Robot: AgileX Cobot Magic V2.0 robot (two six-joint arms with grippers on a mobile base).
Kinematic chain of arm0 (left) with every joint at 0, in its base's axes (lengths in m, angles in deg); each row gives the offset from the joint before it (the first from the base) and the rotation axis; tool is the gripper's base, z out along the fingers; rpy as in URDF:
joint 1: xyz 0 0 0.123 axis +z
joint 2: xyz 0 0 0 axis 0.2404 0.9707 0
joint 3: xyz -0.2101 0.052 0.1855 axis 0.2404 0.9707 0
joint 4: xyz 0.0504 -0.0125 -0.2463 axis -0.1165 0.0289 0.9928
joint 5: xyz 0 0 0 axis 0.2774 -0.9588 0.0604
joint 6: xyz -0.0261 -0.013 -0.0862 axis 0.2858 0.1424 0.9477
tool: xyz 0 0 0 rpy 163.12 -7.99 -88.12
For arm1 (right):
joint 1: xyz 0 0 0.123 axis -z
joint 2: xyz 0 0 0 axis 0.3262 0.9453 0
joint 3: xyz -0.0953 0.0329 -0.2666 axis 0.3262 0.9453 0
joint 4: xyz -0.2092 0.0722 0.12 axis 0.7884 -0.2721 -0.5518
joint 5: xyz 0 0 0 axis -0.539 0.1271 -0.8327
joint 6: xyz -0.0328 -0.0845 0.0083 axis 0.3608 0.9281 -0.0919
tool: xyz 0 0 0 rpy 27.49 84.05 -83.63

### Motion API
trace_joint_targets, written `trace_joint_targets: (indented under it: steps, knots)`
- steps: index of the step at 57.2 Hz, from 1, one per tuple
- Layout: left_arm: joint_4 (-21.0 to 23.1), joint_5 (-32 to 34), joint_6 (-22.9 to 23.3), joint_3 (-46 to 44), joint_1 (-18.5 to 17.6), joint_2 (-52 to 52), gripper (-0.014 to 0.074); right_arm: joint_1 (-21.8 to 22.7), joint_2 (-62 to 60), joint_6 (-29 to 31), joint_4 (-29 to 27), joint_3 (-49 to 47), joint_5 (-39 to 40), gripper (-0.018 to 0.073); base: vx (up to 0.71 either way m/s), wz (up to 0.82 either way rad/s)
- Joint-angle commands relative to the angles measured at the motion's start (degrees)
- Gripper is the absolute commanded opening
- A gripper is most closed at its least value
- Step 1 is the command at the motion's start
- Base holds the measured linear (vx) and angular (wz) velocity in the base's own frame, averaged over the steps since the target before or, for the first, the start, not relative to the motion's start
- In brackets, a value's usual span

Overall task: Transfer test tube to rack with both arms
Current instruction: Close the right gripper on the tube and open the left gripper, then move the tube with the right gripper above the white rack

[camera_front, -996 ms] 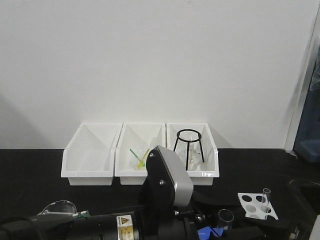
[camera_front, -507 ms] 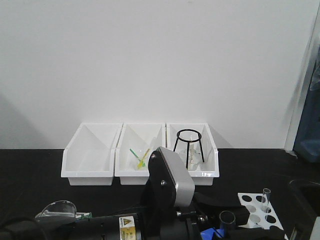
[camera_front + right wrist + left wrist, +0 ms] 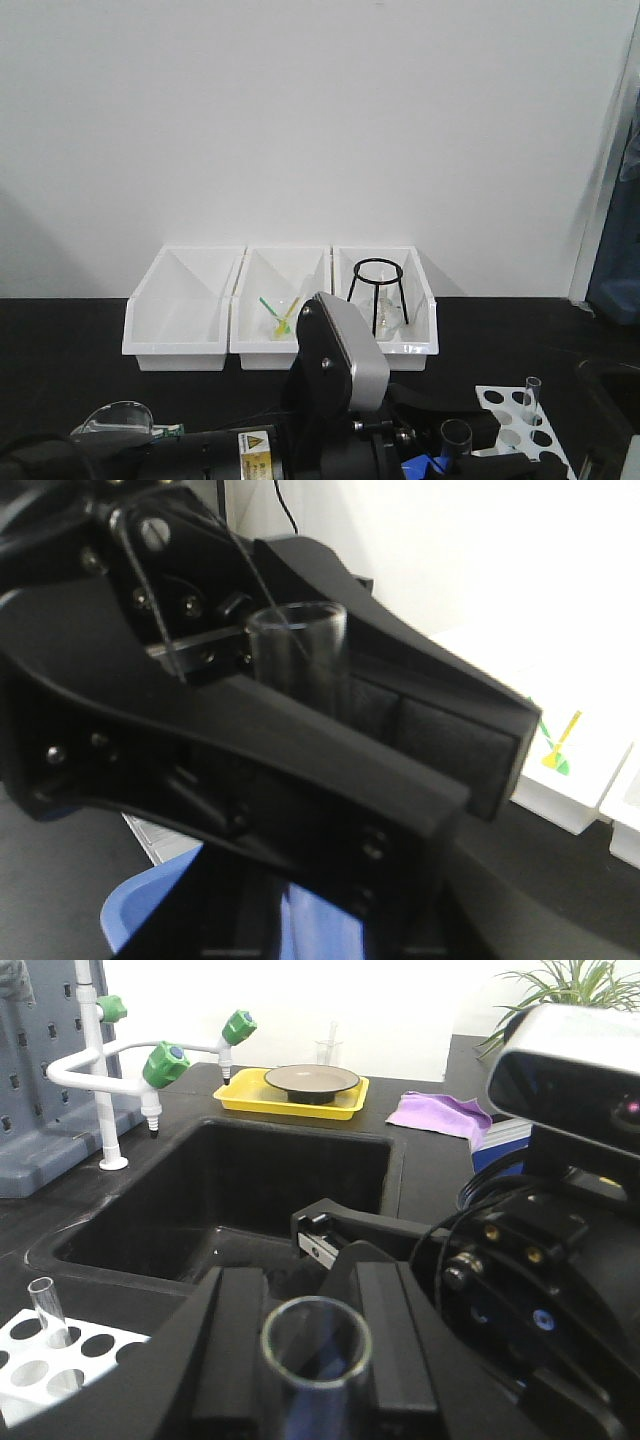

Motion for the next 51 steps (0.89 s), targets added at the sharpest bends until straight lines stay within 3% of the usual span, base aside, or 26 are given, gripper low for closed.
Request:
trace_joint_targets:
  steps: [1,11,19,28,34,40,45,46,47,51]
  knots:
    - [2.3,4.0,0.0,-1.9,-0.3,-1.9,0.0187,0.2,-0.3,0.0,-2.8,-1.9,1.9,-0.0012,0.00,0.00]
    - [2.3,3.6,0.1,-1.9,-0.3,-3.0,0.0383,0.2,-0.3,0.0,-2.8,-1.9,1.8,-0.0012,0.00,0.00]
    - [2.2,0.3,-0.6,-1.9,-0.1,-6.5,0.0482,0.2,-0.3,0.0,-2.8,-1.9,1.8,-0.0012,0.00,0.00]
    - [2.2,-11.0,-7.0,-1.9,-0.1,-14.4,0.0483,0.2,-0.3,1.0,-2.8,-1.9,-1.5,-0.0012,0.00,0.00]
    - [2.2,-21.9,-9.7,-1.9,-0.1,-20.5,0.0388,0.3,-0.3,6.5,-4.9,-1.9,-7.7,-0.0012,0.00,0.00]
    - [2.2,-34.5,-9.9,-1.9,-0.1,-26.6,0.0184,1.7,-0.3,18.8,-13.4,-1.9,-12.0,-0.0011,0.00,0.00]
    - [2.2,-43.9,-9.9,-1.9,-0.1,-31.0,0.0001,5.5,-0.3,30.5,-24.9,-1.7,-9.5,-0.0011,0.00,0.00]
    - [2.2,-45.7,-9.9,-1.9,-0.1,-31.9,-0.0010,6.5,-0.2,32.8,-27.7,-1.7,-8.2,-0.0011,0.00,0.00]
    - [2.2,-52.2,-9.9,-1.9,-0.1,-35.3,-0.0010,11.5,1.3,39.9,-40.8,-0.9,1.4,-0.0008,0.00,0.00]
    - [2.2,-54.7,-9.9,-1.9,-0.1,-36.9,-0.0008,14.2,4.1,42.2,-47.7,0.9,10.5,-0.0008,0.00,0.00]
